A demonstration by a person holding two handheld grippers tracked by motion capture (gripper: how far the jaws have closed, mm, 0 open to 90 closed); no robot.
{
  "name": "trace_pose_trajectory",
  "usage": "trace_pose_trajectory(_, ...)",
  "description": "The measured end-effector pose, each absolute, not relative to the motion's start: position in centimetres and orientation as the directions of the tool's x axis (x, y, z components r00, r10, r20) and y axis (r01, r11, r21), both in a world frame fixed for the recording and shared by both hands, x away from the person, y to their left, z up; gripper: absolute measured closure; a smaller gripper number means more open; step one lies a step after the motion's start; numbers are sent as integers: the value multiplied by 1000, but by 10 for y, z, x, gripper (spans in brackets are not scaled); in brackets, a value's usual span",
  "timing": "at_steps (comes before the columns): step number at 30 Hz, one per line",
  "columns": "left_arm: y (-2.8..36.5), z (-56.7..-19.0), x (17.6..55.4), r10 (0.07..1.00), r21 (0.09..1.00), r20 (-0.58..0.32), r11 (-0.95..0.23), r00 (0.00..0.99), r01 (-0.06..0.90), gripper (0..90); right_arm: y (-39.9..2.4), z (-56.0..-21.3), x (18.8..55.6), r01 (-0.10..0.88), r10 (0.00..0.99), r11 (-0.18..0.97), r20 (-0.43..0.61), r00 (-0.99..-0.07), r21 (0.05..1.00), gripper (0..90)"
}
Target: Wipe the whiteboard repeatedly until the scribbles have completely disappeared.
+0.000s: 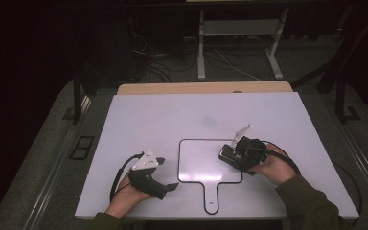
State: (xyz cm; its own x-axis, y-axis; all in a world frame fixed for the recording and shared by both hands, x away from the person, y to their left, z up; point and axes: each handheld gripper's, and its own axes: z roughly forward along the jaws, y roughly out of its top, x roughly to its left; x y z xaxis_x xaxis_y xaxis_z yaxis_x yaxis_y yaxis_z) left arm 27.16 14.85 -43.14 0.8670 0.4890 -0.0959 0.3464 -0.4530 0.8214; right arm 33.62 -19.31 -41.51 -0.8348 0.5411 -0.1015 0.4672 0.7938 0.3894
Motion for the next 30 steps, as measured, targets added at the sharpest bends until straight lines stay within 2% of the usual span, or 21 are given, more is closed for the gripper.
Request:
trace_pose_trajectory(5,149,-431,271,490,821,-97,-452,866,348,0,-185,-415,317,422,476,822,-55,-878,381,389)
trace_pose_trajectory(7,149,-431,271,491,822,-96,-451,866,347,0,-183,-414,315,408,464,833,-68,-883,374,389)
trace_pose_trajectory(14,148,-432,271,491,821,-98,-452,866,349,0,-192,-415,339,474,542,789,-79,-837,391,389)
trace_pose_trajectory(30,149,-432,271,491,821,-98,-452,866,349,0,-206,-412,346,558,579,707,98,-809,434,389)
